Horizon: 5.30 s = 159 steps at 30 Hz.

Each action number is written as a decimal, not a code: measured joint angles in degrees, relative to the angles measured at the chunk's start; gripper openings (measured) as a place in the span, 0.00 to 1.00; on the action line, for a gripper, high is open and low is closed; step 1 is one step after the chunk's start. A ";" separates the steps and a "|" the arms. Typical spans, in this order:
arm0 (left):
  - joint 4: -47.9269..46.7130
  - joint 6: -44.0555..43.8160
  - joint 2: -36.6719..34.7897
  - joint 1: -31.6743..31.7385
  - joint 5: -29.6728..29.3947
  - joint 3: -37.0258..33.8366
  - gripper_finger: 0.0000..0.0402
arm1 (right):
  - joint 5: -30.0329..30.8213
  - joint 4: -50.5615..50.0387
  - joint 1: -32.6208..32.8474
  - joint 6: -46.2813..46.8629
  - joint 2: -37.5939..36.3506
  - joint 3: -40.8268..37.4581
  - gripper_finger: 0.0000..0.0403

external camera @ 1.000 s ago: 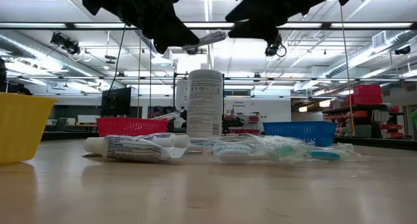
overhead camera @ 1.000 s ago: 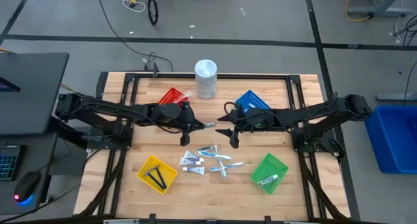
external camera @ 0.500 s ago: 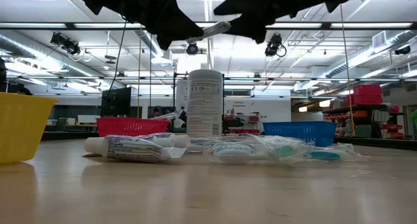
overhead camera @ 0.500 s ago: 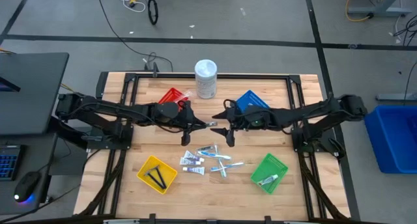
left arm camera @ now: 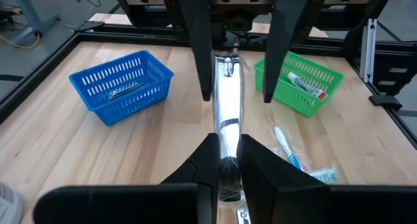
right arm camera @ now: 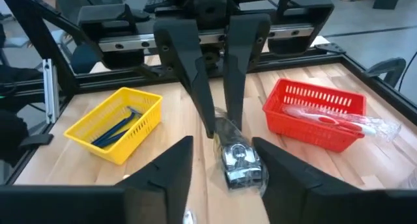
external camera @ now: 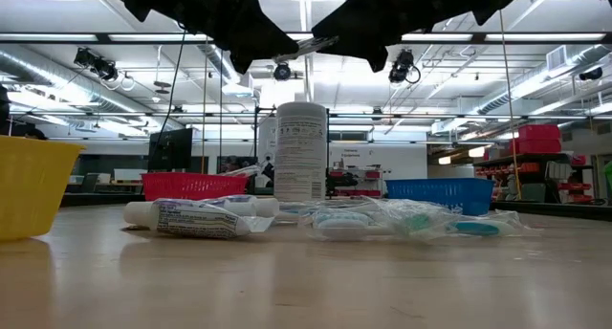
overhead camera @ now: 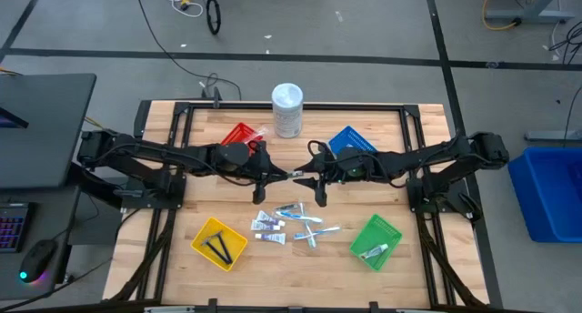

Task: Pick & Place Travel size toiletries
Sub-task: Put the silver nail clipper into the blue basket, then put the blue toothbrush into the orange basket

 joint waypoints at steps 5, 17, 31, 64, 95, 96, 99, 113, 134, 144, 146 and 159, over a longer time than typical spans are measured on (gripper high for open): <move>-0.02 0.02 0.00 0.00 0.17 0.00 0.13 | 0.08 -0.02 -0.01 0.00 0.00 0.00 0.27; -0.32 -0.02 0.00 -0.02 1.31 0.00 0.14 | -2.17 -0.09 -0.02 -0.02 0.00 0.00 0.18; -3.47 -0.49 0.02 -0.02 -0.66 0.04 0.27 | -2.17 -0.87 -0.04 -0.02 0.13 0.00 0.17; -10.03 -3.06 -10.05 0.02 -1.55 -0.07 0.32 | 4.01 -20.45 -6.68 -3.52 -9.79 0.02 0.16; -10.01 -5.17 -10.01 0.02 -0.90 -0.04 0.30 | 15.08 -45.79 -24.06 3.92 -12.15 -6.34 0.17; -10.01 -5.29 -10.01 0.02 -0.91 -0.04 0.30 | 15.03 -44.43 -24.06 4.38 -12.17 -7.61 0.17; -10.01 -5.42 -10.01 0.02 -0.93 -0.04 0.30 | 14.91 -40.23 -23.99 4.51 -12.18 -10.69 0.17; -10.10 -5.44 -10.01 0.00 -2.24 0.00 0.30 | 9.60 -32.50 -24.48 6.71 -12.22 -15.10 0.46; -10.52 -4.48 -10.01 0.00 -3.91 0.00 0.30 | 1.96 -29.50 -22.19 -2.36 -12.26 -7.65 0.54; -11.45 -4.33 -9.99 0.01 -3.91 0.00 0.30 | 1.94 -26.56 -13.66 -4.68 -12.26 -7.63 0.51; -11.68 -4.35 -9.99 0.00 -3.91 0.00 0.30 | 1.97 -26.56 -11.64 -4.28 -12.26 -7.63 0.51; -11.89 -4.35 -9.99 0.00 -3.91 0.00 0.30 | -2.54 -26.27 0.58 -0.48 -8.24 -7.63 0.49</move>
